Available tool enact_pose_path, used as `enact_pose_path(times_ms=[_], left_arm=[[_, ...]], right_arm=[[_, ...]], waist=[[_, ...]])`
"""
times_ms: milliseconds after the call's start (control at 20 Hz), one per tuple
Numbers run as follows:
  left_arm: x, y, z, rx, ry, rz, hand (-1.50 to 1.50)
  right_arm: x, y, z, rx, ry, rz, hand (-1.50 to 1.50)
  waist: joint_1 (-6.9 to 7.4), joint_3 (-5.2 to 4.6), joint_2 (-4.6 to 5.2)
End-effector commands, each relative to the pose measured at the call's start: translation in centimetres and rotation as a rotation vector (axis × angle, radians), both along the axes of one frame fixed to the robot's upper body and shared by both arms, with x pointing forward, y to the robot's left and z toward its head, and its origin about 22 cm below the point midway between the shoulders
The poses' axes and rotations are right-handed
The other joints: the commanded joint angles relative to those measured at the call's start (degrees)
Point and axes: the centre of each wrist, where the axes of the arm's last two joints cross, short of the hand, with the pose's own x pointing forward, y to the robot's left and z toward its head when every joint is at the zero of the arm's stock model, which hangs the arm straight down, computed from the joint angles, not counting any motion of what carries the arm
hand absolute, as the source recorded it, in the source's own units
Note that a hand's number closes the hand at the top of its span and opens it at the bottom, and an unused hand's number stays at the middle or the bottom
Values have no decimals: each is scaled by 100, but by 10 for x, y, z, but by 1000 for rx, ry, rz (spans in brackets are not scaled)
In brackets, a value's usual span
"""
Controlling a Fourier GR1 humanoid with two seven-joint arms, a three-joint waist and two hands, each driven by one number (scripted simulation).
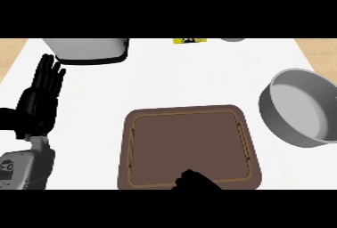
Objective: Pick the cupcake from the tray and place it in the pot
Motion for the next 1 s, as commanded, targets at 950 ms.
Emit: enact_pose_path(times_ms=[950], left_arm=[[4, -16, 8, -8, -24, -34, 0]], right_arm=[[-82, -134, 142, 456, -483, -853, 150]], waist=[[201, 52, 144]])
